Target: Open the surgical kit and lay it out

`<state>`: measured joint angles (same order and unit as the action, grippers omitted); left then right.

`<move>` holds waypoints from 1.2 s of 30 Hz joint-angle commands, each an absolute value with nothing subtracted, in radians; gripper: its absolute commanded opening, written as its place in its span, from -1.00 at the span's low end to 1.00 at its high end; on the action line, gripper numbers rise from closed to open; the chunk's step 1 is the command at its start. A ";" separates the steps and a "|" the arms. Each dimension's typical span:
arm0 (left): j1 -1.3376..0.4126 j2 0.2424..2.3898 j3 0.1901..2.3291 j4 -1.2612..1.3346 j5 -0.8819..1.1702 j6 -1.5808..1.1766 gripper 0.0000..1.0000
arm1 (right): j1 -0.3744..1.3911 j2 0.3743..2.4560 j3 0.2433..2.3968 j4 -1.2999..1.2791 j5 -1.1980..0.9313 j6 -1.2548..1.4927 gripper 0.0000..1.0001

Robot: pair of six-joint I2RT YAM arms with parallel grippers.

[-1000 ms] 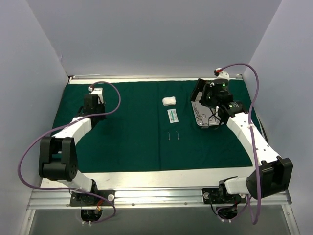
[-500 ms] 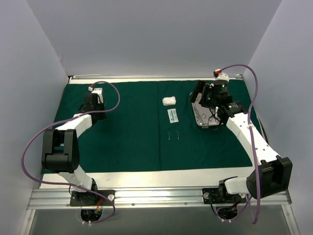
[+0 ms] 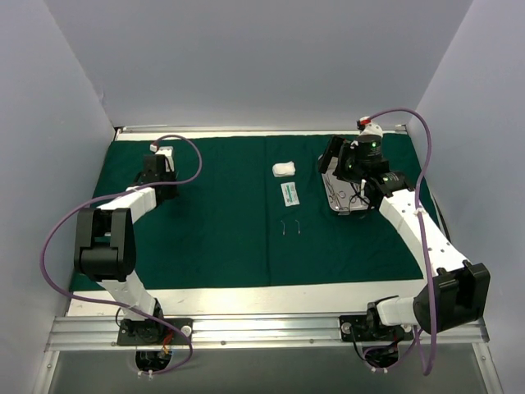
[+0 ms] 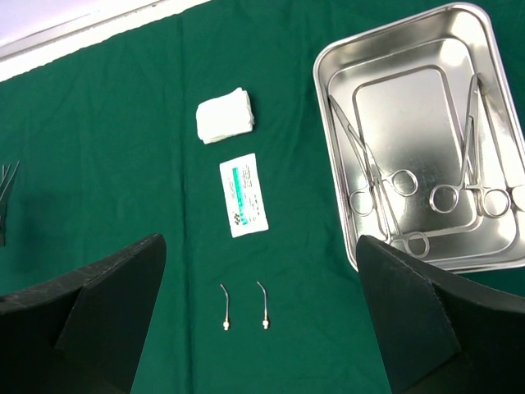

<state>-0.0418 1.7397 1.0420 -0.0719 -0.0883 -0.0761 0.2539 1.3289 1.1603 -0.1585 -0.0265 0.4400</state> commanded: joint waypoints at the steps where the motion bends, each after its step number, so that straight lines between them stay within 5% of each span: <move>1: -0.031 1.750 1.083 -0.040 -0.087 -0.089 -0.82 | 0.247 1.330 1.155 -0.133 -0.044 0.426 0.91; 24: -0.025 1.770 1.086 -0.077 -0.133 -0.087 -0.52 | 0.247 1.328 1.144 -0.135 -0.064 0.433 0.89; 30: -0.026 1.759 1.084 -0.087 -0.123 -0.095 -0.28 | 0.247 1.327 1.141 -0.135 -0.069 0.436 0.89; 36: -0.029 1.657 1.109 -0.142 -0.106 -0.124 0.25 | 0.247 1.330 1.150 -0.143 -0.045 0.428 0.89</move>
